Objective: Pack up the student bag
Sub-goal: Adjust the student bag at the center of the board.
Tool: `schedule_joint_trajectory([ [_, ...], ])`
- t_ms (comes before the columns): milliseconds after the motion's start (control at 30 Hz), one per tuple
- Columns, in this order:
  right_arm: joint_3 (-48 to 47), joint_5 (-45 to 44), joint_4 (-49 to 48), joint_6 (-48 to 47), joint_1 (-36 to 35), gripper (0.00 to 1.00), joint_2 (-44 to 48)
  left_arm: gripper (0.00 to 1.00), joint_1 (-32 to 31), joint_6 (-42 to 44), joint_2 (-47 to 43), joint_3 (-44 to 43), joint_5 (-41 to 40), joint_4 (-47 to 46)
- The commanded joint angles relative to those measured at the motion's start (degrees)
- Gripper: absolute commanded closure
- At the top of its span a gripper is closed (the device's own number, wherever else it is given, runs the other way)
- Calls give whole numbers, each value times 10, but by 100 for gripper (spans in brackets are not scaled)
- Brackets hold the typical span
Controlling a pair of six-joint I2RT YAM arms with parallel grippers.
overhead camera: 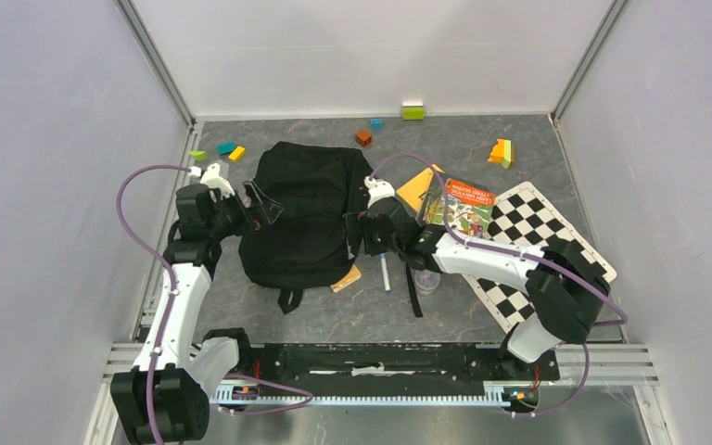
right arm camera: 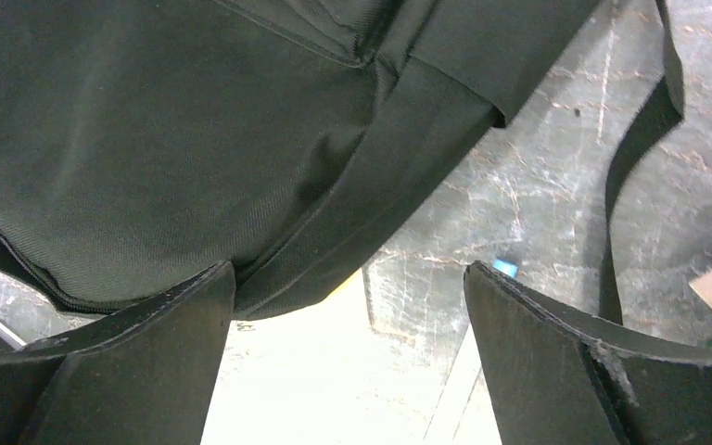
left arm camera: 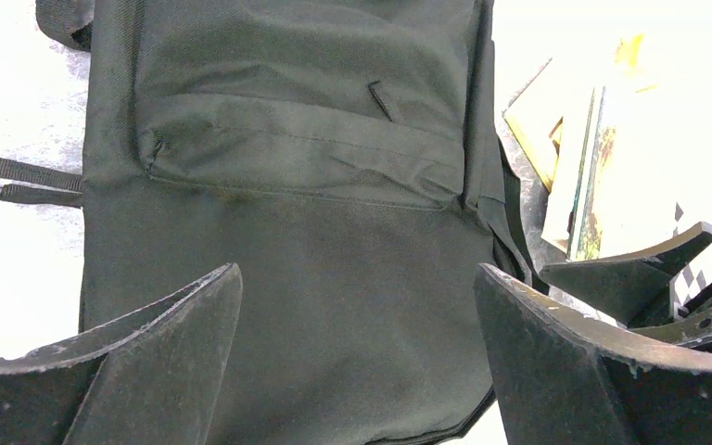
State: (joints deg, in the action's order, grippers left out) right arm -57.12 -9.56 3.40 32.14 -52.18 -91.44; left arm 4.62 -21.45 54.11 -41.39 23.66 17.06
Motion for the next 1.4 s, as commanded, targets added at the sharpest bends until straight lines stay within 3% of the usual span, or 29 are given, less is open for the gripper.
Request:
schedule_joint_trajectory([
  [0,27,-41,-30,51,0,2,57,0,-2,-5,-8,-3,-8,-7],
  [300,43,-69,-63,176,-15,2,53,0,-2,-5,-9,-3,-10,-5],
  [700,52,-1,-126,199,-26,4,-48,0,-2,-2,-9,-4,-21,-1],
  [800,24,-3,-133,165,-25,16,-47,0,-3,-2,-10,-5,-28,1],
  [900,-8,-6,-123,122,-21,49,-38,0,-2,1,-17,-4,-44,5],
  [1000,-21,42,-122,78,12,93,-22,0,-3,2,-31,-3,-65,9],
  [1033,-22,74,-120,64,30,100,-16,0,-2,2,-39,-1,-72,9],
  [1133,-36,163,-85,-12,90,100,1,0,-3,-3,-68,13,-79,-10],
  [1367,-168,225,155,-255,147,100,-34,0,-6,-28,-70,27,-40,11],
])
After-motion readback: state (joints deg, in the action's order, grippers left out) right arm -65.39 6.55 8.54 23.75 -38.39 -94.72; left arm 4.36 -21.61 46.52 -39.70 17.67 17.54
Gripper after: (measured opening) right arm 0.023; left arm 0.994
